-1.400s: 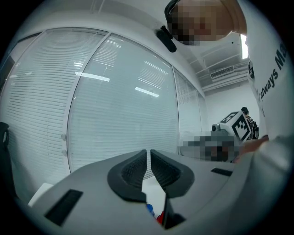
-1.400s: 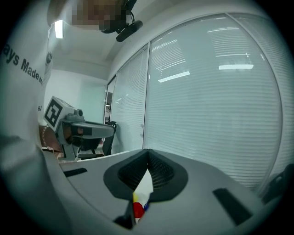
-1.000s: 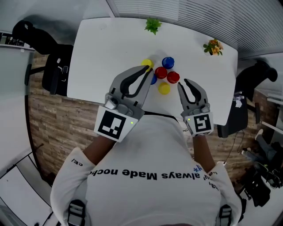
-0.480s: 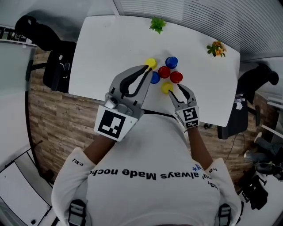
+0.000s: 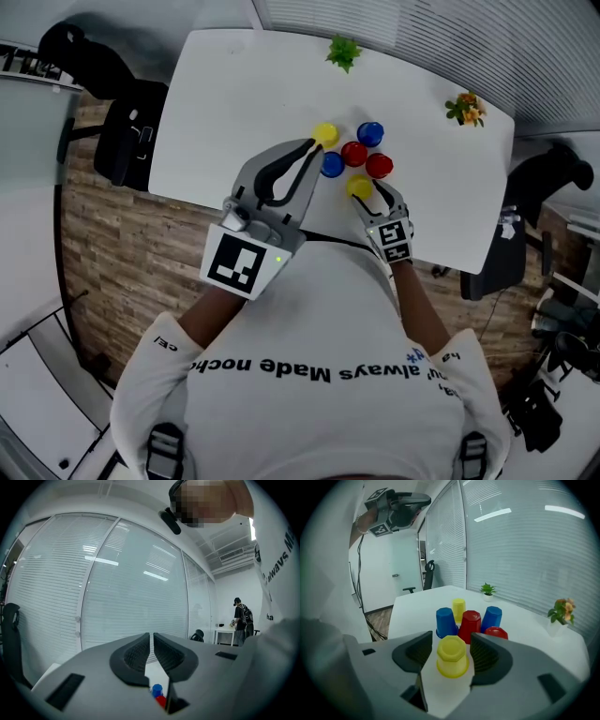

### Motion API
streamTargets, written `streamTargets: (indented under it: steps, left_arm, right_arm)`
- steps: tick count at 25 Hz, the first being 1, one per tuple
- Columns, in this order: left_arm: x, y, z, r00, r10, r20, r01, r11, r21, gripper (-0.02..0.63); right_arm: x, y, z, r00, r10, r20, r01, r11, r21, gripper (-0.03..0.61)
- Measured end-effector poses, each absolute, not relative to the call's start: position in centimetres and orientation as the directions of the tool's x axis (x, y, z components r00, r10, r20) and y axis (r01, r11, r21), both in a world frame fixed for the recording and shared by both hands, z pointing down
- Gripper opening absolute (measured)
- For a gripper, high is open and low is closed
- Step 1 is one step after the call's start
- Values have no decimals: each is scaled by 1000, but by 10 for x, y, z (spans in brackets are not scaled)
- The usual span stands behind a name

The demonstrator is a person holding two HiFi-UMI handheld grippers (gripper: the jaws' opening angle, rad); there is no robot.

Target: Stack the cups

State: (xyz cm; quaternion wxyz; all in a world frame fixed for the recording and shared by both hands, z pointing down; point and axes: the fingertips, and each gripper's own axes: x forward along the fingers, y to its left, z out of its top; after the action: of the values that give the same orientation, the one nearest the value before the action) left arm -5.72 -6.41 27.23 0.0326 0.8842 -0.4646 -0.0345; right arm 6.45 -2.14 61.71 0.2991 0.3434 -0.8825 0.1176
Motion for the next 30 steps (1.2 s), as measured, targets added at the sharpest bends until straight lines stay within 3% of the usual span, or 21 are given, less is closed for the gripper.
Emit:
streamTargets:
  steps: [17, 30]
  left_arm:
    - [-63, -67, 274, 547, -837, -25, -832, -547, 94, 37]
    - [-62, -69, 270, 539, -841, -39, -835, -540, 103, 37]
  right_arm:
    - [60, -26, 644, -585, -506, 634, -671, 741, -27, 245]
    - [60, -29, 604, -591, -535, 603, -676, 737, -9, 244]
